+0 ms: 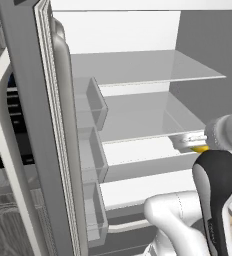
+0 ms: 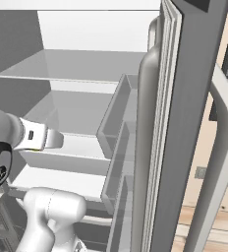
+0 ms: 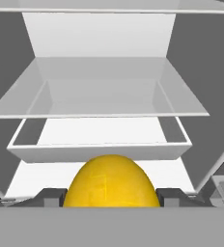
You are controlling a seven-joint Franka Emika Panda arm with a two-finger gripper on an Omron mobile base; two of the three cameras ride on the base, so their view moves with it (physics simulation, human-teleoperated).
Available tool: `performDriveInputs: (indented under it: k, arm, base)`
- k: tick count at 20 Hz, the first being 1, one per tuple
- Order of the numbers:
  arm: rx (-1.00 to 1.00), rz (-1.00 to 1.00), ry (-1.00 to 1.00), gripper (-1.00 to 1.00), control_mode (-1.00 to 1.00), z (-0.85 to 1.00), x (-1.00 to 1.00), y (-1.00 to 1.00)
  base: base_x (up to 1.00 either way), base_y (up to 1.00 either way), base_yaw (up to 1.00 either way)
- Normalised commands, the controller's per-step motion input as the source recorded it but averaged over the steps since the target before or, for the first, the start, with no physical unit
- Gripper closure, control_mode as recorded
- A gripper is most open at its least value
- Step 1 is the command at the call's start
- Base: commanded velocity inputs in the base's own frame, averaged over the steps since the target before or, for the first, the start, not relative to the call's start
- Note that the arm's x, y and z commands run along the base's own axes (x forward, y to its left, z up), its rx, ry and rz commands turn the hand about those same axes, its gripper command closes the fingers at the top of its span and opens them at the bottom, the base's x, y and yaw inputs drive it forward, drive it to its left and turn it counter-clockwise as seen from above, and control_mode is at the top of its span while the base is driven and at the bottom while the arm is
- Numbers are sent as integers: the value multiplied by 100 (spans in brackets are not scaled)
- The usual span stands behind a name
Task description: Retrieve a lemon from the fridge and place it on the cutting board with the fish.
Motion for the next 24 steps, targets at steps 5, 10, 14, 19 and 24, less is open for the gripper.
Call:
performDriveInputs:
  k: [5, 10, 14, 19, 24]
  arm:
    - [0, 0, 0, 100, -100, 0, 0, 0]
    - [0, 0, 0, 100, -100, 0, -10, 0]
    - [0, 0, 0, 100, 100, 0, 0, 0]
    - [0, 0, 0, 100, 100, 0, 0, 0]
    - [0, 0, 0, 100, 100, 0, 0, 0]
  base:
    - [0, 0, 0]
    - [0, 0, 0]
    - [-39, 0, -1]
    - [-58, 0, 0]
    - [-55, 0, 0]
